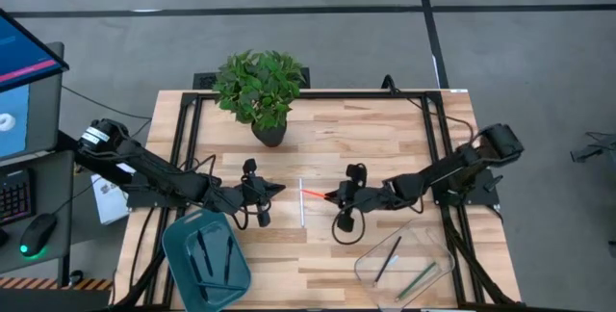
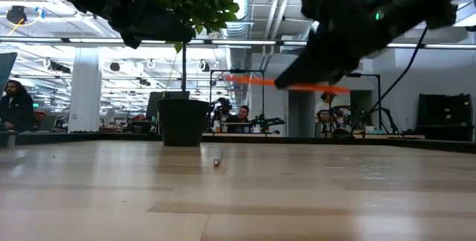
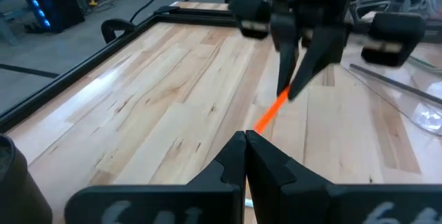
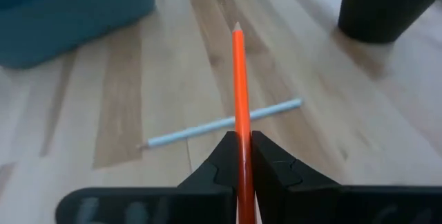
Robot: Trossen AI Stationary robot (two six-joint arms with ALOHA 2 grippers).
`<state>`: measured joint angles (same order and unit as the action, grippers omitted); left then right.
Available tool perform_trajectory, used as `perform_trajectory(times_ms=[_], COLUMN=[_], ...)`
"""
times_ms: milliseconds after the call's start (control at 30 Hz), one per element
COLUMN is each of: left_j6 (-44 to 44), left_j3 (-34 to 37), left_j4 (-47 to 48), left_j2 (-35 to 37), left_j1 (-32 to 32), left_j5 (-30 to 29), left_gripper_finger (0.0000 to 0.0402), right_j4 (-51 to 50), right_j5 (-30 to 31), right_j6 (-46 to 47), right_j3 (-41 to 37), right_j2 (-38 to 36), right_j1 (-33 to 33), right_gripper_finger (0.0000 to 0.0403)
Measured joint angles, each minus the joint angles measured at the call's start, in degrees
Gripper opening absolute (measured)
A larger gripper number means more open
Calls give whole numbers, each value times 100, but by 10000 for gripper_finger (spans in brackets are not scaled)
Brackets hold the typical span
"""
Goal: Sort pens & pencils
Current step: Put the orange pencil into the transparent bin
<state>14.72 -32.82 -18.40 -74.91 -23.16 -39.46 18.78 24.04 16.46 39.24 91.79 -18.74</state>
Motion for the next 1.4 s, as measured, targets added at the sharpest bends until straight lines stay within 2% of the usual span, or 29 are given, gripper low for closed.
perform_trajectory(times_ms=[267,467,733,900,1167,1400], left_j6=[9,9,10,9,10,75], left_j3=[0,0,0,0,0,0], left_j4=[-29,-32,-32,-32,-32,-19], left_j2=[0,0,0,0,0,0], left_j1=[0,0,1,0,1,0], left_j5=[-7,-24,-22,-27,-49,-62], left_gripper_finger=[0,0,0,0,0,0], right_j4=[-383,-510,-713,-824,-1263,-2118], right_j5=[1,3,-24,-472,-670,-669], right_j6=[-388,-767,-963,-902,-815,-403], right_j3=[0,0,0,0,2,0], right_j2=[-941,-1378,-1509,-1531,-2071,-2772], right_j1=[1,130,385,340,-235,-1218], right_gripper_finger=[47,47,47,47,47,47])
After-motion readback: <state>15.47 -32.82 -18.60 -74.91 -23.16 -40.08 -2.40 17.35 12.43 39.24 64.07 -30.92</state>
